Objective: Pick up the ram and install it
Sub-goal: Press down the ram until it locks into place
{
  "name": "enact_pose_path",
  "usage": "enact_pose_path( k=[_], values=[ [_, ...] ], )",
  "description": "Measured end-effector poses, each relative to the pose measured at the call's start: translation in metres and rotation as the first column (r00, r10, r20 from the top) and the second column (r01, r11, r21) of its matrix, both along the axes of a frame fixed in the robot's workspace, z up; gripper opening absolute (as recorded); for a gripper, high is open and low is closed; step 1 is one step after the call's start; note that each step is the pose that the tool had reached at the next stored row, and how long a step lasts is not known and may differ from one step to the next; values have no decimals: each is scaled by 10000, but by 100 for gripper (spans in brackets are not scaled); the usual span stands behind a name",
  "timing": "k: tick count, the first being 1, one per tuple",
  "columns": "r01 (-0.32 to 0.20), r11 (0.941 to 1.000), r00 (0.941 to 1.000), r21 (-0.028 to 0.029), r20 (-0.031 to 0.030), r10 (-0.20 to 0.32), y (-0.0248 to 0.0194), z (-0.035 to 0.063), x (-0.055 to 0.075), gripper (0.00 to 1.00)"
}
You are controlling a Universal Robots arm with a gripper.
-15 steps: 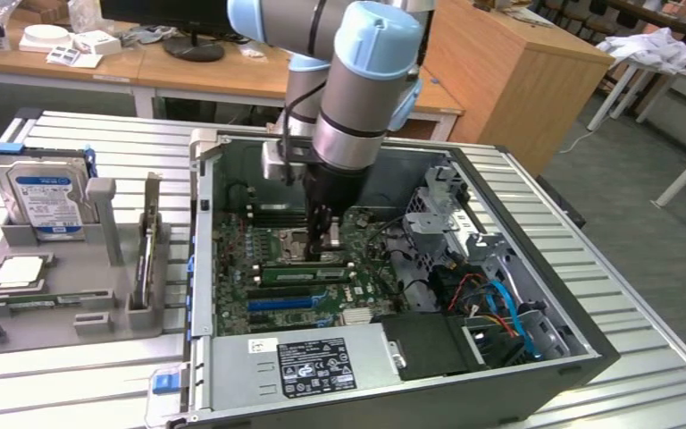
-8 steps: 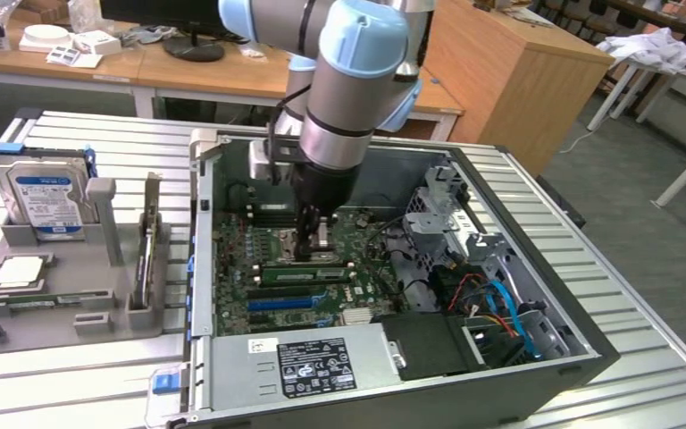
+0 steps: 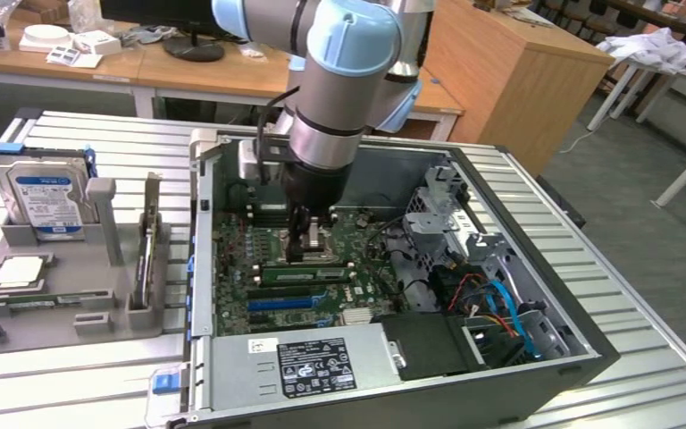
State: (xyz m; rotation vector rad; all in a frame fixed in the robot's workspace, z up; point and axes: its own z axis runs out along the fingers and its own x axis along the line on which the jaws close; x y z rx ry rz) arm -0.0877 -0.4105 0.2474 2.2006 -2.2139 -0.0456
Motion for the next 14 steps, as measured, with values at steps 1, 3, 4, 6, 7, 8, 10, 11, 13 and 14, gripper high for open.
enact_pose_path(
  k=[1, 3, 4, 6, 7, 8, 10, 11, 13, 14],
  values=[
    [-1, 10000, 10000, 0, 0, 1, 0, 0, 0, 11],
    [-2, 10000, 10000, 0, -1, 2, 0, 0, -1, 11],
    [-1, 10000, 10000, 0, -1, 1, -1, 0, -1, 11],
    [1, 10000, 10000, 0, -1, -1, -12, 0, -2, 11],
    [1, 10000, 10000, 0, 0, -1, -19, 0, -2, 11],
    [-1, 10000, 10000, 0, 0, 1, -27, 0, -2, 11],
    [1, 10000, 10000, -1, -1, -1, -33, 0, -3, 11],
    [1, 10000, 10000, 0, 0, -1, -33, 0, -3, 11],
    [1, 10000, 10000, 0, -1, -1, -33, 0, -2, 11],
    [0, 10000, 10000, -1, -1, 0, -34, -1, -2, 11]
  ],
)
